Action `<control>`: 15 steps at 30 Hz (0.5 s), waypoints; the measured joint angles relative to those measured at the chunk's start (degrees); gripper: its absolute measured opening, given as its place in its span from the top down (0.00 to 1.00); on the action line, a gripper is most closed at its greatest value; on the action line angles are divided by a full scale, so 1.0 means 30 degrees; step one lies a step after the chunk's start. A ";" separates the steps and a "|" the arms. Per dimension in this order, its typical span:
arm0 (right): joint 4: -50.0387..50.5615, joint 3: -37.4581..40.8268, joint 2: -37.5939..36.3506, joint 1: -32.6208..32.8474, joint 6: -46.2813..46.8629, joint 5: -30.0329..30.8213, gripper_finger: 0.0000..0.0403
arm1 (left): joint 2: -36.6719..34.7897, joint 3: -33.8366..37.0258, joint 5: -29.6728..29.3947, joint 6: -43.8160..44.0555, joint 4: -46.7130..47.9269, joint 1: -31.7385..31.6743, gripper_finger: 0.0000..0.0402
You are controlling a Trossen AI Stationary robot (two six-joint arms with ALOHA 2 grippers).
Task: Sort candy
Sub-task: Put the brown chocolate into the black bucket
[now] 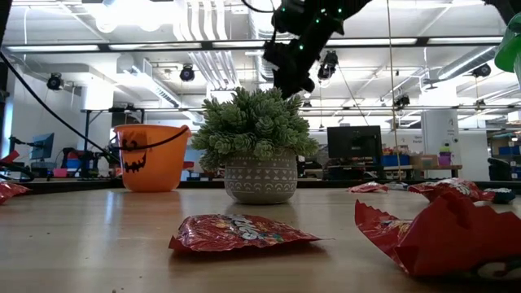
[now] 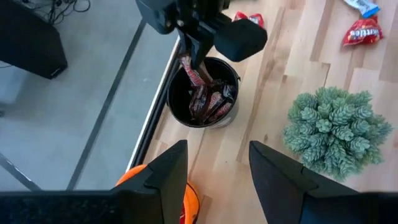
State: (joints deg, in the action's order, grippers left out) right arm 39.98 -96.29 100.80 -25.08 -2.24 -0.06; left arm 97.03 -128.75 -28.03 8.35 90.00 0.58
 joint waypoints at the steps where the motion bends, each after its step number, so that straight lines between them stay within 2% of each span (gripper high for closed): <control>1: -0.0026 0.0000 0.0128 -0.0052 -0.0080 -0.0005 0.93 | -0.0112 0.0001 -0.0001 0.0055 0.0003 0.0000 0.62; 9: -0.0400 0.0000 0.0734 -0.0394 -0.0127 -0.0545 0.92 | -0.1209 0.0075 -0.0023 0.0068 0.0014 -0.0007 0.62; 15: -0.0457 0.0000 0.0834 -0.0350 -0.0060 -0.1829 0.82 | -0.1947 0.0092 -0.0983 -0.0187 0.0006 -0.0015 0.62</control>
State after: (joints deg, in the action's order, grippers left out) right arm 38.61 -96.29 103.31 -26.13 -2.42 -5.55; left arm 91.19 -128.48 -30.98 7.79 90.02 0.54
